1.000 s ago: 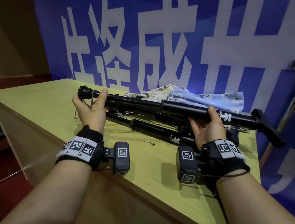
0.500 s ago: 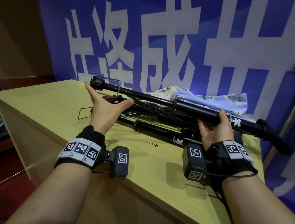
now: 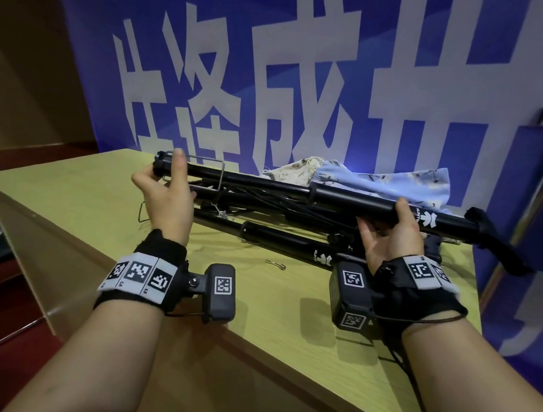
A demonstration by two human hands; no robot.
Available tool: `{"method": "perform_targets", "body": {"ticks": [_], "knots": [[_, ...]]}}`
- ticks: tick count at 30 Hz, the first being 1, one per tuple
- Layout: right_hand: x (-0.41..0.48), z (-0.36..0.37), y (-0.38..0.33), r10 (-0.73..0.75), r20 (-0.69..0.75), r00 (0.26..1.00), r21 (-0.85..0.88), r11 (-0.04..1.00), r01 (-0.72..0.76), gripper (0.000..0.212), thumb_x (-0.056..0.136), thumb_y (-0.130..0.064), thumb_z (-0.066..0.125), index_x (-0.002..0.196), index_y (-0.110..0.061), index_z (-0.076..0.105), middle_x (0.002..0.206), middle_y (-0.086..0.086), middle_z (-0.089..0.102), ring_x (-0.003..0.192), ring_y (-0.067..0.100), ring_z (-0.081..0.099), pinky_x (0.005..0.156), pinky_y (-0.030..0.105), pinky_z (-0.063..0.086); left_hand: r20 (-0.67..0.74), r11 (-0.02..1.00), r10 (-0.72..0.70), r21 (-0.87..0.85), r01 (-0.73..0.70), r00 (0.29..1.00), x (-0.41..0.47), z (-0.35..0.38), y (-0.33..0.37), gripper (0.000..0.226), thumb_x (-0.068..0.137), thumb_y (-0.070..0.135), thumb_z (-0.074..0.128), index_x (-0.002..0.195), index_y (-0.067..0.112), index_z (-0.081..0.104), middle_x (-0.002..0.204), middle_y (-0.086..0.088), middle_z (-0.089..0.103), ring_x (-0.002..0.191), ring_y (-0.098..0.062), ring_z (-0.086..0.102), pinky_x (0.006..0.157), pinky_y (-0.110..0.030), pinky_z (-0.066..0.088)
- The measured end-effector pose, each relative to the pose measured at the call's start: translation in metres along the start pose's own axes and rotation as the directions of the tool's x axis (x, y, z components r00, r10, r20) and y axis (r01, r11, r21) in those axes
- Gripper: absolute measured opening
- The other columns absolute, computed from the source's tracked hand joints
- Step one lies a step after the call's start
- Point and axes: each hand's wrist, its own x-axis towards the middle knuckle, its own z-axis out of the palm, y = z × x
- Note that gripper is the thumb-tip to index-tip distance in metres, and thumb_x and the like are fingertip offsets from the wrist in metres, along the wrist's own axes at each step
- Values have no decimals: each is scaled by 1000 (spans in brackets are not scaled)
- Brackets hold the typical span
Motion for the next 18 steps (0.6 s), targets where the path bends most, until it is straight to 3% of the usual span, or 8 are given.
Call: {"method": "perform_targets", "body": {"ticks": [4,7,10,13,18], "knots": [[-3,3,1,-8,28,1000,-18,1000,8,20,93,-24,58,110,-14,54,106,13,61,93,27,60,68,38,56,-122,991,-125,-67,117,985,4,-1,-1,57,83,53,69,114,19,35,106,3,51,95,-13,61,79,-29,56],[-6,4,2,-2,50,999,-31,1000,3,17,94,-24,57,108,-13,56,110,14,61,93,26,60,69,37,55,-167,974,-192,-149,168,967,6,-1,1,54,82,38,74,114,17,36,107,1,52,90,-10,62,71,-25,57],[-8,5,3,4,64,998,-38,999,-1,35,94,-24,56,126,-10,52,115,15,60,94,26,60,69,36,55,-197,966,-209,-190,172,958,9,0,0,44,84,26,70,112,18,38,111,-4,55,85,-15,62,62,-21,54],[-9,5,3,11,71,997,-42,999,-8,39,94,-24,56,130,-11,50,120,15,59,95,26,60,70,36,56,-191,968,-199,-191,162,961,9,0,-5,37,85,26,64,118,17,51,115,-5,63,85,-21,64,57,-21,50],[-10,6,3,28,79,996,-24,999,-26,39,94,-24,56,130,-10,50,119,17,60,95,26,60,67,36,55,-171,969,-177,-202,142,969,8,-4,-7,6,86,19,58,86,18,64,89,-3,69,90,-30,72,58,-25,50]]}}
